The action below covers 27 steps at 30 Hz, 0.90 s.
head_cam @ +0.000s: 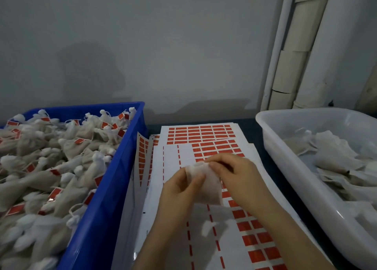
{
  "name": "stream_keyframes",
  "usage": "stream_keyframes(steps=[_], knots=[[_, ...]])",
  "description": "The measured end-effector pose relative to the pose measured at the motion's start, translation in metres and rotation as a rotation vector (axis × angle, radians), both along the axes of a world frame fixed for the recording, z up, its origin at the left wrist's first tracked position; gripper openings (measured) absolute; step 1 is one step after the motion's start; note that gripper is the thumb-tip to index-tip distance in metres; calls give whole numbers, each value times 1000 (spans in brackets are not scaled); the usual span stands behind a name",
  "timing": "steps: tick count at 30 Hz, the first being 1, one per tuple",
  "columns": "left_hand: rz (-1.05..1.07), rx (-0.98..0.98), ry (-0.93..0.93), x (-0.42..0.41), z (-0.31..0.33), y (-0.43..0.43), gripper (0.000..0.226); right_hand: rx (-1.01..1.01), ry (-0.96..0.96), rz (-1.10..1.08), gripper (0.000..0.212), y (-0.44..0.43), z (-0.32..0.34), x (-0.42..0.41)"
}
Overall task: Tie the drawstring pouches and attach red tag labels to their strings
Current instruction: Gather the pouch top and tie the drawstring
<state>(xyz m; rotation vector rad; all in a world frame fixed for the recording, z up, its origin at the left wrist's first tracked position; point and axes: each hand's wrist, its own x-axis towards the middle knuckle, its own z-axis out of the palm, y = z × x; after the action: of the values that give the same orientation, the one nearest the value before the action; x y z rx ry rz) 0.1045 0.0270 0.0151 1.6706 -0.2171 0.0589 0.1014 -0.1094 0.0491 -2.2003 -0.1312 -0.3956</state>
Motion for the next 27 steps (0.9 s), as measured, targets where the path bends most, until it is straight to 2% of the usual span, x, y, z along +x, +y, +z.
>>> stream_keyframes(steps=[3,6,18,24,27], knots=[[92,25,-19,3,-5,-1,29,104,-1,-35,14,-2,-14,3],[171,8,64,6,-8,-2,15,139,18,-63,19,-9,-21,1],[190,-13,167,2,-8,-6,22,135,-14,-52,22,-13,-30,-7],[104,70,93,-3,-7,-8,21,141,-39,3,26,-6,-31,-9],[102,51,95,-3,-8,-9,21,140,-59,17,28,-5,-31,-9]])
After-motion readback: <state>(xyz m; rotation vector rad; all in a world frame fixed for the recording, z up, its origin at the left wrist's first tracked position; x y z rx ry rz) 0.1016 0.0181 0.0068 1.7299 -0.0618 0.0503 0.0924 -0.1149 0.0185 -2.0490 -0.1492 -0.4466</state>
